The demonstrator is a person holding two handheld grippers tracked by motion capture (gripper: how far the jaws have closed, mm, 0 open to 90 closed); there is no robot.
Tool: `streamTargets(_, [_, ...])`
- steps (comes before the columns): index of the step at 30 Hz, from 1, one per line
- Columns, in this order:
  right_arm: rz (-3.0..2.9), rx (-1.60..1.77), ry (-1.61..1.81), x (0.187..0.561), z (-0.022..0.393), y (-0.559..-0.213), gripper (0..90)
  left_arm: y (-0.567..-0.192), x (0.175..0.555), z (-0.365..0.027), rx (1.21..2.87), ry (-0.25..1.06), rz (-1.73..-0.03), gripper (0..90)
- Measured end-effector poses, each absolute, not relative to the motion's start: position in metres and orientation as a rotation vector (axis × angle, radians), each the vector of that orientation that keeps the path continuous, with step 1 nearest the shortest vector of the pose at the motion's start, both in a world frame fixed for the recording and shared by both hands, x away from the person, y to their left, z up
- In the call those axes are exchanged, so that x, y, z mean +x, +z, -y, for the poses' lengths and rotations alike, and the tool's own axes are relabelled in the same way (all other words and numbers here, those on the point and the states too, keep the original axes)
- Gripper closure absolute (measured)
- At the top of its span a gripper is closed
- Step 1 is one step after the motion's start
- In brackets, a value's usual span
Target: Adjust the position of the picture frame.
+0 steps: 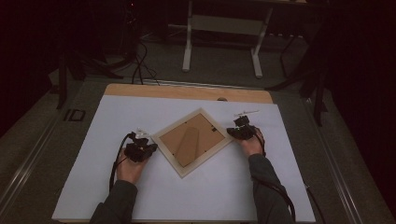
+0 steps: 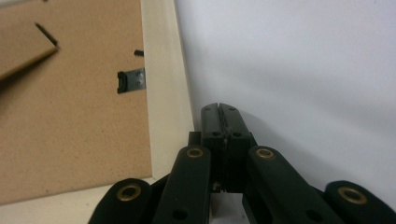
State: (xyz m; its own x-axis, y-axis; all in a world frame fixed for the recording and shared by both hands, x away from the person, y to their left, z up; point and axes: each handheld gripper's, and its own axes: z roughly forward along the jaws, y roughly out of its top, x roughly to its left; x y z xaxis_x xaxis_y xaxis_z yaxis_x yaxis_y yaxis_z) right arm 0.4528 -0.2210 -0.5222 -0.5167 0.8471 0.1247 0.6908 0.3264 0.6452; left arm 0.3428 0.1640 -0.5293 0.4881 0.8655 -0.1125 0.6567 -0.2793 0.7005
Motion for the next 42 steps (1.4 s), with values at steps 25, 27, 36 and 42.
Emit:
streamTargets(25, [-2.418,1.330,0.931,0.423,0.231,-0.522,89.9,-0.528,0.374,-0.162,2.010,0.361,-1.291,90.0])
streamTargets(27, [-2.418,1.333,0.933,0.420,0.232,-0.522,89.9,-0.528,0.376,-0.162,2.013,0.360,-1.285,90.0])
streamTargets(36, [-2.408,1.322,0.964,0.409,0.235,-0.524,89.9,-0.534,0.378,-0.162,2.022,0.346,-1.281,90.0])
streamTargets(42, [-2.407,1.307,0.970,0.403,0.235,-0.525,89.9,-0.532,0.371,-0.158,2.057,0.347,-1.267,90.0])
